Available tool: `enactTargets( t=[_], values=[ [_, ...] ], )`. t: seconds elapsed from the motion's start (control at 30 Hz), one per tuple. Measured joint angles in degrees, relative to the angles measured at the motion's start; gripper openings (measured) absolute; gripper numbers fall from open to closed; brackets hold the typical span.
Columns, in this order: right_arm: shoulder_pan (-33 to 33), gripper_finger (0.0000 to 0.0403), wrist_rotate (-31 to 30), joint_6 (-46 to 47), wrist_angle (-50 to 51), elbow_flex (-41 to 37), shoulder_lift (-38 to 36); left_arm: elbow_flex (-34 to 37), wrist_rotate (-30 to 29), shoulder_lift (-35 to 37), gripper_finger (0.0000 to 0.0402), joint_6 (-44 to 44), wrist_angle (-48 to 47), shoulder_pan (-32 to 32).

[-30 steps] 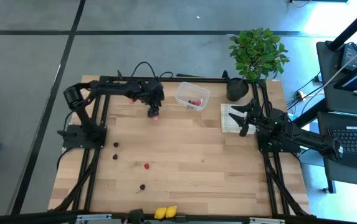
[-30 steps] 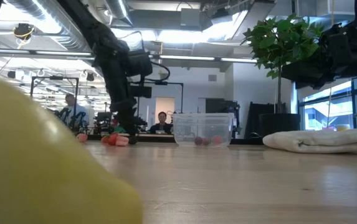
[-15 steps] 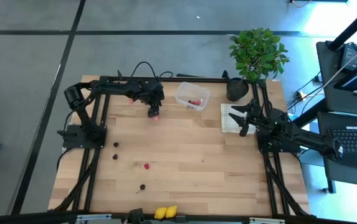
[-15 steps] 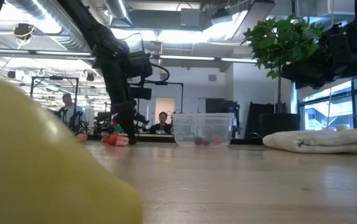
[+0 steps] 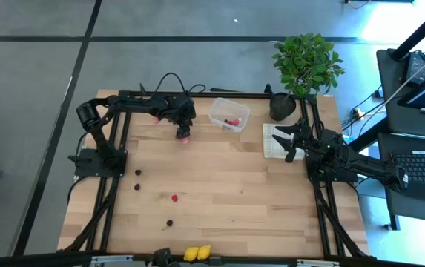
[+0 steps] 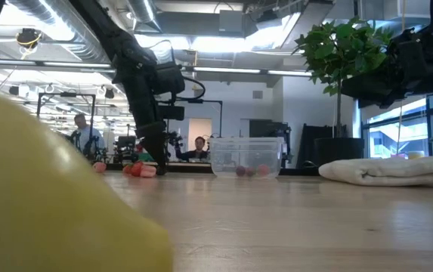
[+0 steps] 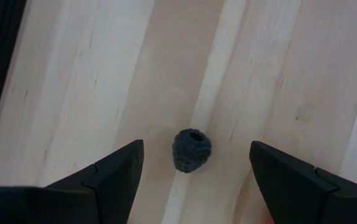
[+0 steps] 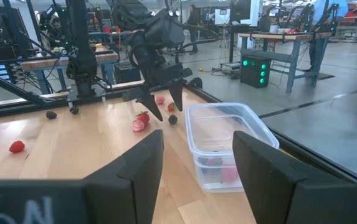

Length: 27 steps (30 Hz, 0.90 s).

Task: Pick and placing Produce into tupperware
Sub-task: Put the top blackberry into the transparent container

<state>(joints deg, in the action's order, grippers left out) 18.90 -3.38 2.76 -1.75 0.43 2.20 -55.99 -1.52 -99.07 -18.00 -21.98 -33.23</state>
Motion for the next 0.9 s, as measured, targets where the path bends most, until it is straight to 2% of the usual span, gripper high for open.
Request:
enactTargets(
  t=[0.4,0.6,0.9],
  values=[
    [0.00,0.0195,0.02,0.20,0.00,0.00,0.00,-0.24,0.13,-4.42,0.0286,1.34,0.91,-0.15],
    [0.00,0.0195,0.02,0.15,-0.01,0.00,0.00,-0.17,-0.04,-4.35,0.0284,1.36,2.03,-0.35],
    [0.00,0.0195,0.02,0.03,0.00,0.00,0.00,-0.18,0.29,-4.51,0.0232,1.48,0.07,-0.44]
  ],
)
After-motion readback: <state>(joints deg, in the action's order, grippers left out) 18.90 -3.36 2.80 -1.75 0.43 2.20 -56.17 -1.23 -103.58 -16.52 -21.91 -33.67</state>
